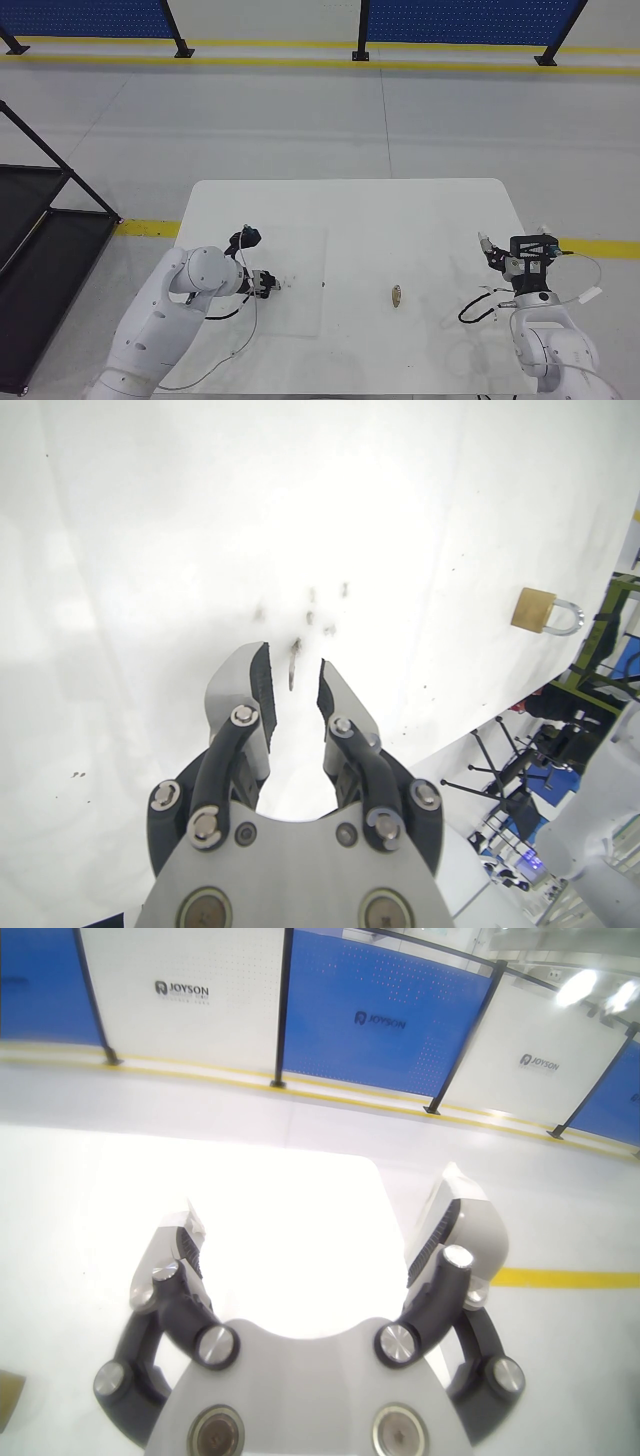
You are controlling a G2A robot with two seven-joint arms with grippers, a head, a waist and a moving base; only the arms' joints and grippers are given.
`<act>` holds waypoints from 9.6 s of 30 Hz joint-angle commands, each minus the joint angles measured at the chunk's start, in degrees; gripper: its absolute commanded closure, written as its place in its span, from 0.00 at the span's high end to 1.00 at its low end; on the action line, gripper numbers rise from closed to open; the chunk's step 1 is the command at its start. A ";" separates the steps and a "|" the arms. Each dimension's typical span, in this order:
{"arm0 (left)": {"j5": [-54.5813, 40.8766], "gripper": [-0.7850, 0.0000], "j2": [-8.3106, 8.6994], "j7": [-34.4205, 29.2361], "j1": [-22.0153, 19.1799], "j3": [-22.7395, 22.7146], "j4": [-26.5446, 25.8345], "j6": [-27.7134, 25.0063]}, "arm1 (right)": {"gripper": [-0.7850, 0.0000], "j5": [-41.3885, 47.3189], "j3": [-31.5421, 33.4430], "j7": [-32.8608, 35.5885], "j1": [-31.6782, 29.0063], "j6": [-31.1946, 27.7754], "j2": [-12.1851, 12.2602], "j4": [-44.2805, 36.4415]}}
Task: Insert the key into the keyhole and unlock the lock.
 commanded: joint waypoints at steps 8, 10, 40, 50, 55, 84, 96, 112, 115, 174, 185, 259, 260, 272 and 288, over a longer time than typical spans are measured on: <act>-0.48 0.16 0.28 -0.06 -0.60 0.63 0.75 -0.01 | 1.00 0.00 0.00 0.00 0.00 0.00 0.00 0.00; -0.53 0.13 0.36 -0.13 -0.68 0.72 0.85 -0.11 | 1.00 0.00 0.00 0.00 0.00 0.00 0.00 0.00; 12.59 0.00 2.08 1.91 1.98 2.32 -7.67 -0.31 | 1.00 0.00 0.00 0.00 0.00 0.00 0.00 0.00; 0.86 0.00 2.20 8.19 6.41 -4.08 -14.88 -4.18 | 1.00 0.00 0.00 0.00 0.00 0.00 0.00 0.00; -11.76 0.00 2.33 11.36 9.81 -10.53 -15.22 -10.84 | 1.00 0.00 0.00 0.00 0.00 0.00 0.00 0.00; -73.14 0.00 5.37 -12.83 4.70 -22.64 11.47 -36.30 | 1.00 0.00 0.00 0.00 0.00 0.00 0.00 0.00; -77.48 0.00 7.42 -12.83 3.83 -21.41 13.75 -36.31 | 1.00 0.00 0.00 0.00 0.00 0.00 0.00 0.00; -77.48 0.00 7.42 -12.83 3.83 -21.41 13.75 -36.31 | 1.00 -5.50 -1.04 6.86 0.25 -8.64 0.58 -8.09; -77.48 0.00 7.42 -12.83 3.83 -21.41 13.75 -36.31 | 1.00 -8.17 -1.14 12.74 -0.65 -11.52 0.84 -13.34; -77.48 0.00 7.42 -12.83 3.83 -21.41 13.75 -36.31 | 1.00 11.21 -30.98 88.00 25.86 -0.24 -0.05 -15.70; -77.48 0.00 7.42 -12.83 3.83 -21.41 13.75 -36.31 | 1.00 21.60 -42.97 88.00 38.31 12.29 3.87 -5.87; -77.48 0.00 7.42 -12.83 3.83 -21.41 13.75 -36.31 | 0.49 32.71 -63.09 83.23 52.67 21.05 3.62 11.43; -77.48 0.00 7.42 -12.83 3.83 -21.41 13.75 -36.31 | 0.47 32.62 -63.01 83.23 52.61 21.05 3.56 11.51; -77.48 0.00 7.42 -12.83 3.83 -21.41 13.75 -36.31 | 0.00 31.36 -61.83 83.23 51.97 21.05 3.02 12.86; -77.48 0.00 7.42 -12.83 3.83 -21.41 13.75 -36.31 | 0.00 49.19 -47.43 80.98 47.57 13.49 5.08 7.40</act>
